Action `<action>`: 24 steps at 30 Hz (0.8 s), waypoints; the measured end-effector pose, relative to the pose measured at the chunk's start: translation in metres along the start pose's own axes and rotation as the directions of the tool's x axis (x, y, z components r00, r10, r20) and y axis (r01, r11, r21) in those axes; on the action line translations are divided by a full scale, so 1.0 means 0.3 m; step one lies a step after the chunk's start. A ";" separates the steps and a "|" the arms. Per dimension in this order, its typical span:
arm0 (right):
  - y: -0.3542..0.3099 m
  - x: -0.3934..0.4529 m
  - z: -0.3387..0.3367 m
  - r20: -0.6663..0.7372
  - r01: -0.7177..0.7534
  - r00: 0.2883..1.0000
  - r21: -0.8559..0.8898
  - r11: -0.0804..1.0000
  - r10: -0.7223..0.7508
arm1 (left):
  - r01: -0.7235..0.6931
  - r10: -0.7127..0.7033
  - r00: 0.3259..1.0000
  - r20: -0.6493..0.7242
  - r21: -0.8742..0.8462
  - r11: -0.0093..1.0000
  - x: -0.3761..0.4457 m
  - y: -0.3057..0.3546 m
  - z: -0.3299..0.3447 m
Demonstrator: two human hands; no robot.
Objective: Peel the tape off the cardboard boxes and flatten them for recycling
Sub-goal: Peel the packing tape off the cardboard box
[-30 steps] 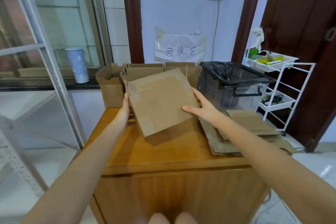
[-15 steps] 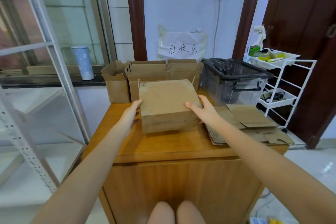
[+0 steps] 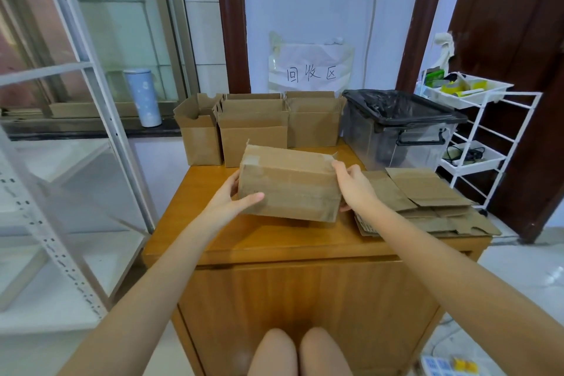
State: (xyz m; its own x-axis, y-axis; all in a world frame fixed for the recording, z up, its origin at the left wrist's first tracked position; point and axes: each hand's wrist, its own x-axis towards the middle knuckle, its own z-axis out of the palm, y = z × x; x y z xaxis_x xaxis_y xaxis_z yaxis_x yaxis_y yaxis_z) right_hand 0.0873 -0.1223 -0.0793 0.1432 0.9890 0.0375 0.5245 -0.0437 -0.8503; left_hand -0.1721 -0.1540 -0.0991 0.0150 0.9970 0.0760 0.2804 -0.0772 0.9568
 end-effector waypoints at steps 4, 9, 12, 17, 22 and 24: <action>-0.022 0.001 -0.016 -0.044 0.101 0.994 -0.070 0.992 -0.104 | -0.049 0.055 0.996 -0.076 0.078 0.996 0.000 0.020 -0.008; -0.058 -0.018 -0.011 -0.026 0.188 0.979 -0.283 0.941 -0.204 | -0.070 0.085 0.985 -0.153 0.105 0.992 -0.019 0.011 0.025; -0.096 -0.001 -0.017 -0.065 0.228 0.960 -0.377 0.898 -0.271 | -0.066 0.093 0.972 -0.214 0.131 0.989 -0.023 0.053 0.014; -0.181 0.108 -0.084 -0.143 0.133 0.971 -0.346 0.929 -0.192 | -0.100 0.141 0.984 -0.112 0.311 0.945 -0.020 0.184 -0.019; -0.223 0.180 -0.085 -0.071 0.129 0.981 -0.453 0.882 -0.180 | -0.091 0.118 0.990 -0.075 0.302 0.949 -0.005 0.111 -0.008; -0.226 0.190 -0.069 -0.047 0.132 0.984 -0.473 0.871 -0.174 | -0.114 0.130 0.989 -0.077 0.188 0.976 0.012 0.055 -0.002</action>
State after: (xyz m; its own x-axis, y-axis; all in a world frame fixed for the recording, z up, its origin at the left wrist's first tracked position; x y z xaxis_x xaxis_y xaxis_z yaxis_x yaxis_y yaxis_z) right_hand 0.0773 -0.0658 -0.0086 0.0888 0.9738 0.2096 0.8727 0.0254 -0.4876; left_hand -0.1681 -0.1516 -0.0830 -0.0226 0.9750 0.2211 0.4523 -0.1873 0.8720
